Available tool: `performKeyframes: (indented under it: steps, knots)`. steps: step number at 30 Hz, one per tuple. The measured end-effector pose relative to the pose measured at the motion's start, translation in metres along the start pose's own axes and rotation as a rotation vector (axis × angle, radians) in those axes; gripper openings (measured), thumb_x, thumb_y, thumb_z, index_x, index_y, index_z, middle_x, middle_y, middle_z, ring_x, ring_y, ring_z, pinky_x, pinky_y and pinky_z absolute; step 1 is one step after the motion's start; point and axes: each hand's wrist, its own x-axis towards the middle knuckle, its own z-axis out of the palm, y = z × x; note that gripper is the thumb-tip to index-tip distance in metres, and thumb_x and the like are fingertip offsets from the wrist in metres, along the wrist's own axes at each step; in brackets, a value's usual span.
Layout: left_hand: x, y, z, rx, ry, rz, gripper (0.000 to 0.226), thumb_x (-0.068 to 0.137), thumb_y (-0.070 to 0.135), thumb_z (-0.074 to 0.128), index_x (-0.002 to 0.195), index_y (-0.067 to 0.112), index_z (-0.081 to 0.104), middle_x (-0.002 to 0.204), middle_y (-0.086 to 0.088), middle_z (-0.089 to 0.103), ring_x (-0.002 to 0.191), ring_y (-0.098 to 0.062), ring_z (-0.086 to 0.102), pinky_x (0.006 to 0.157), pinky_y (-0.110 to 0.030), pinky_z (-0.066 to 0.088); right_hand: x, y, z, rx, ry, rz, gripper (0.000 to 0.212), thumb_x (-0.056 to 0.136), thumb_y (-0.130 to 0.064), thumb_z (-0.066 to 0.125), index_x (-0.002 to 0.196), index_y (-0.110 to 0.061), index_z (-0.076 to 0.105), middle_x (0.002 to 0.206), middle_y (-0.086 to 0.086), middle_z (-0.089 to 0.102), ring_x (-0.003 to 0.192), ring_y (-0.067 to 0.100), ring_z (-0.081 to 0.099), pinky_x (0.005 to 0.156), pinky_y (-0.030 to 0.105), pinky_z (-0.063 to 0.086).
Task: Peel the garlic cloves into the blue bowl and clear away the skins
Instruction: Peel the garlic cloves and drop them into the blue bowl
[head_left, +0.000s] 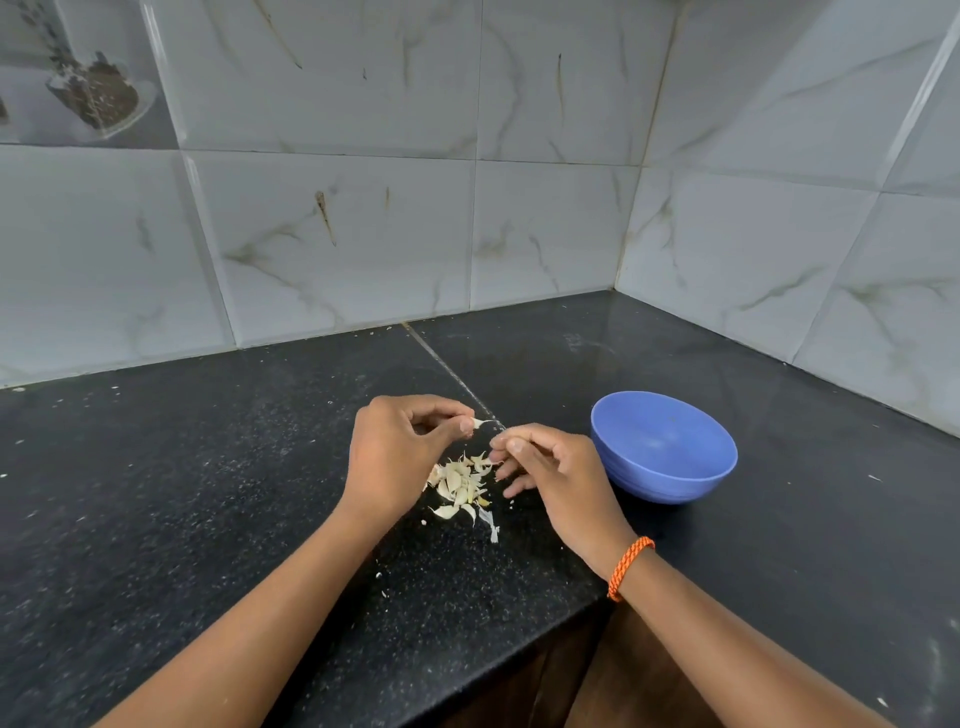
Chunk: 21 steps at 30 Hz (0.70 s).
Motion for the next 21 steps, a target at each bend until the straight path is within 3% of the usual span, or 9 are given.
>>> performKeyframes:
  steps: [3,8,12,15,21]
  knots:
    - [-0.003,0.001,0.000,0.047,-0.022,0.006,0.006,0.090,0.024,0.089,0.093,0.029,0.087,0.078,0.014,0.081,0.071,-0.009,0.077,0.075,-0.041,0.066,-0.001,0.001,0.001,-0.173,0.040,-0.065,0.018,0.101,-0.011,0.071,0.105,-0.021,0.084,0.111,-0.011,0.073,0.096,0.014,0.073,0.068,0.032,0.065]
    - [-0.006,0.002,0.005,0.019,-0.074,-0.004,0.007,0.092,0.019,0.088,0.096,0.023,0.087,0.079,0.010,0.081,0.067,-0.011,0.079,0.075,-0.043,0.067,-0.002,-0.002,0.001,-0.228,0.101,-0.086,0.011,0.099,-0.019,0.075,0.092,-0.021,0.082,0.103,-0.012,0.070,0.089,0.014,0.071,0.064,0.033,0.063]
    - [-0.008,0.003,0.008,0.031,-0.115,0.002,0.010,0.091,0.018,0.088,0.099,0.023,0.087,0.080,0.012,0.082,0.071,-0.007,0.079,0.076,-0.037,0.067,-0.001,-0.001,0.003,-0.225,0.125,-0.071,0.024,0.094,-0.006,0.077,0.105,-0.027,0.070,0.104,-0.015,0.069,0.094,0.011,0.072,0.070,0.033,0.065]
    - [-0.010,0.004,0.009,0.022,-0.133,0.014,0.014,0.090,0.010,0.088,0.099,0.021,0.086,0.082,0.009,0.082,0.072,-0.010,0.080,0.076,-0.039,0.067,-0.001,-0.004,0.003,-0.149,0.119,-0.041,0.019,0.100,-0.013,0.072,0.114,-0.026,0.070,0.101,-0.012,0.073,0.094,0.012,0.073,0.069,0.032,0.064]
    - [-0.010,0.002,0.012,0.074,-0.117,0.058,0.019,0.088,0.008,0.089,0.092,0.026,0.085,0.079,0.012,0.079,0.073,-0.009,0.078,0.075,-0.042,0.066,-0.003,-0.004,0.003,-0.086,0.043,-0.011,0.018,0.106,-0.012,0.062,0.104,-0.016,0.079,0.089,0.002,0.078,0.081,0.020,0.075,0.069,0.036,0.064]
